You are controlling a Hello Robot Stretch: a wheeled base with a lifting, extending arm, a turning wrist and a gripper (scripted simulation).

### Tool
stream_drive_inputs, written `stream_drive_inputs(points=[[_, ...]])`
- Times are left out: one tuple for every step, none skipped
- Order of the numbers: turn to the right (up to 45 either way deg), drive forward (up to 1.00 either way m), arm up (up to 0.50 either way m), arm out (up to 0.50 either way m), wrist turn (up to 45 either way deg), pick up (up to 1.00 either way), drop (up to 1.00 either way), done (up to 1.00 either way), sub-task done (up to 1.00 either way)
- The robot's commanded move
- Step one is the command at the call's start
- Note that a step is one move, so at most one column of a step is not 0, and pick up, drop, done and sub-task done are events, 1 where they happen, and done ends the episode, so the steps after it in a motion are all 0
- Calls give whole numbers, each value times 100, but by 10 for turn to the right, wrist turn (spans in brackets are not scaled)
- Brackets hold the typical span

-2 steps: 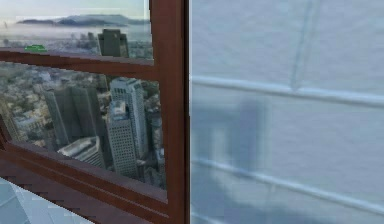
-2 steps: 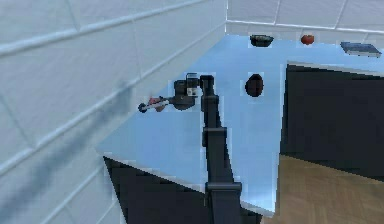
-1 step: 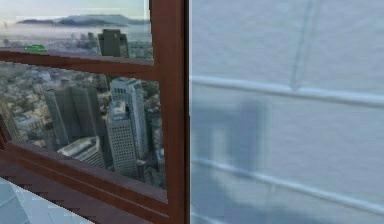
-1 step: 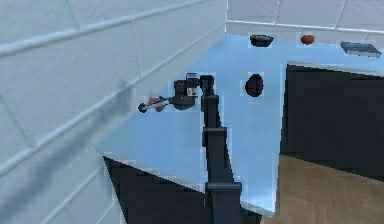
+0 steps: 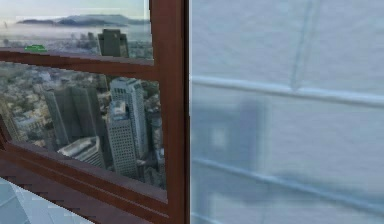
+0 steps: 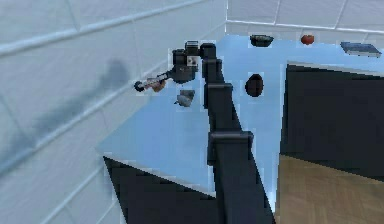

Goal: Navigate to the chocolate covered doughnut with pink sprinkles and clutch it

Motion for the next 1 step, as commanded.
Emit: stream_drive_inputs(points=[[0, 0, 0, 0, 0, 0, 0, 100, 0]])
